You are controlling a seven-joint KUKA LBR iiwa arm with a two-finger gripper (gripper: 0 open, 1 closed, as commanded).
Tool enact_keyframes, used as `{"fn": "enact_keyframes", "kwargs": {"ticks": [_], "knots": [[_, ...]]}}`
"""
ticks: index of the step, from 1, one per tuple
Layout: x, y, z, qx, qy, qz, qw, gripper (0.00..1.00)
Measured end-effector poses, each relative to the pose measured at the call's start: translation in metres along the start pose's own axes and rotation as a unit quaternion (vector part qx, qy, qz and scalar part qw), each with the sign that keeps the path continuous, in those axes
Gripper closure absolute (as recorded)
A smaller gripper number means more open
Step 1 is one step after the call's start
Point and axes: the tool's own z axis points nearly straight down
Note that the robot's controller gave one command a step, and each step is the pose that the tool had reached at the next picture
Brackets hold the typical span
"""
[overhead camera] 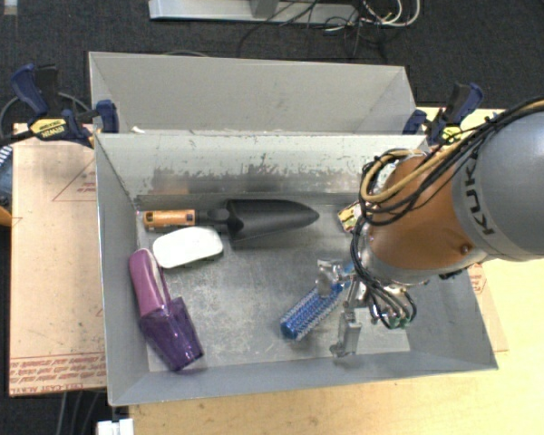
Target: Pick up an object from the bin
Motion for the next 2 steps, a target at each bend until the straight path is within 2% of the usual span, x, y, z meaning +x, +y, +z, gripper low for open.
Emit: {"fn": "enact_keyframes", "kwargs": {"ticks": [1,2], "knots": [[-0.023,0.006,0.014,0.003,-0.0097,-0.120,0.9927,0.00],[-0.006,0.026,0.039,-0.001,-0.0002,-0.052,0.9986,1.00]]}}
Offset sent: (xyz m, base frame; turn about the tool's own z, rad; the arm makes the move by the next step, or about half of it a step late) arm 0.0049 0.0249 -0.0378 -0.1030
